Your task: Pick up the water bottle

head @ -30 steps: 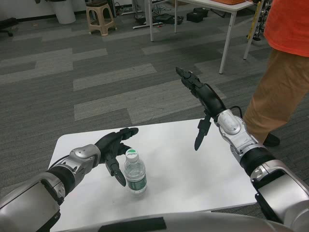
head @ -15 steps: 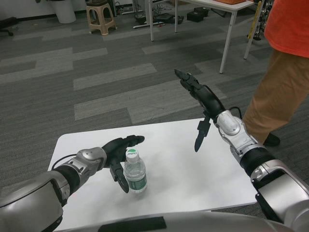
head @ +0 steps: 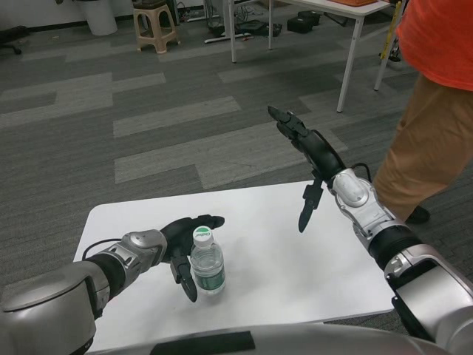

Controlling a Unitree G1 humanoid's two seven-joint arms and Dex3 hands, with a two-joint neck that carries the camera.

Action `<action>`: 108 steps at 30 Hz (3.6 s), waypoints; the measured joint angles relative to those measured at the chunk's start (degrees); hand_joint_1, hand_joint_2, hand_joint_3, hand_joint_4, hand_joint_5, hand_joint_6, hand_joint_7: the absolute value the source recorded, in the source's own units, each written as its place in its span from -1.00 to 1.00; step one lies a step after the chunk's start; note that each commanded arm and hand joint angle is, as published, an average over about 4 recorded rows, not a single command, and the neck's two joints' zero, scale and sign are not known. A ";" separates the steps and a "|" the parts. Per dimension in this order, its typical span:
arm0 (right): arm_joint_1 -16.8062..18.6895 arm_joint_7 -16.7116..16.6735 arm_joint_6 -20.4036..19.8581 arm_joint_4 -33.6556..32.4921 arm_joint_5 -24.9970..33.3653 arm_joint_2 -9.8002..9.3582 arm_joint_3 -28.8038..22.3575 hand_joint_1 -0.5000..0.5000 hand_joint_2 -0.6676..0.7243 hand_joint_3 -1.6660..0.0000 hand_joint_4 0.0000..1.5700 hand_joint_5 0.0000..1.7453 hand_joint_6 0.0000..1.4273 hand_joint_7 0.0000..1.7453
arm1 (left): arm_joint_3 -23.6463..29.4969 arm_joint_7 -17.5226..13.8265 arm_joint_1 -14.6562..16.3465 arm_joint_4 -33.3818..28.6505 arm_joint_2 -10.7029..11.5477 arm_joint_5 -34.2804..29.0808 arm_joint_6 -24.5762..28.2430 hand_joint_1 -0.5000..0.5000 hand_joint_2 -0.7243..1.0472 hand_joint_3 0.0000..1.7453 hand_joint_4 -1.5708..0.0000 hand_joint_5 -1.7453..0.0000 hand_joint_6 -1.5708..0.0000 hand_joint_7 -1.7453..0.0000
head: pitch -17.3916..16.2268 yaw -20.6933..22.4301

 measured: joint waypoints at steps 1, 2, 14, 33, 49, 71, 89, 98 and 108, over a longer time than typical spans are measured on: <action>0.00 0.00 0.00 0.00 0.00 0.00 0.00 -0.92 0.82 1.00 -1.00 -1.00 -1.00 -1.00 | -0.33 0.00 -0.08 -0.01 0.00 -0.08 0.19 -1.00 -0.70 -0.90 1.00 -0.06 1.00 0.84 | -0.02 0.00; 0.00 0.00 0.00 0.00 0.00 -0.01 0.00 -0.92 0.82 1.00 -1.00 -1.00 -1.00 -1.00 | -0.55 0.00 -0.14 -0.01 0.00 -0.11 0.36 -1.00 -0.70 -0.93 1.00 -0.06 1.00 0.84 | -0.04 0.00; 0.00 0.00 0.00 0.02 0.01 -0.20 -0.01 -1.00 0.82 1.00 -1.00 -1.00 -1.00 -1.00 | -1.75 3.47 -0.47 -0.98 0.00 -3.18 -1.66 0.21 0.05 -0.70 0.76 -0.85 0.98 0.74 | -0.60 -0.47; 0.00 0.00 0.00 0.02 0.01 -0.26 -0.22 -1.00 0.91 1.00 -1.00 -1.00 -1.00 -1.00 | -1.74 9.22 -0.73 -1.18 0.00 -4.47 -8.06 0.42 0.40 -0.50 -1.00 -1.00 -0.77 -0.92 | -0.81 -0.65; 0.00 0.00 -0.01 0.03 0.01 -0.26 -0.67 -0.98 0.84 1.00 -1.00 -1.00 -1.00 -1.00 | 0.74 10.32 -0.03 -1.15 0.18 -4.01 -17.19 0.42 0.40 -0.50 -1.00 -1.00 -0.73 -0.94 | 0.31 -0.91; 0.00 -0.01 -0.08 0.25 0.01 -0.28 -1.02 -0.94 0.82 1.00 -1.00 -1.00 -1.00 -1.00 | 20.82 12.47 2.84 -17.24 4.44 10.47 -21.96 0.42 0.40 -0.40 -1.00 -1.00 -0.71 -0.92 | 1.90 -0.63; 0.00 -0.01 -0.08 0.30 0.01 -0.29 -1.03 -0.96 0.82 1.00 -1.00 -1.00 -1.00 -1.00 | 23.61 12.54 3.89 -25.97 5.89 12.45 -20.28 0.42 0.40 -0.30 -1.00 -1.00 -0.70 -0.92 | 2.49 -0.60; 0.00 -0.01 -0.08 0.29 0.01 -0.29 -1.03 -0.92 0.82 1.00 -1.00 -1.00 -1.00 -1.00 | 24.72 12.54 4.03 -26.12 5.90 12.93 -19.85 0.42 0.40 -0.30 -1.00 -1.00 -0.70 -0.92 | 3.20 -0.72; 0.00 -0.01 -0.08 0.28 0.01 -0.28 -1.07 -0.94 0.82 1.00 -1.00 -1.00 -1.00 -1.00 | 25.15 12.55 4.85 -26.29 5.91 13.88 -19.76 0.42 0.40 -0.30 -1.00 -1.00 -0.70 -0.92 | 3.23 -0.74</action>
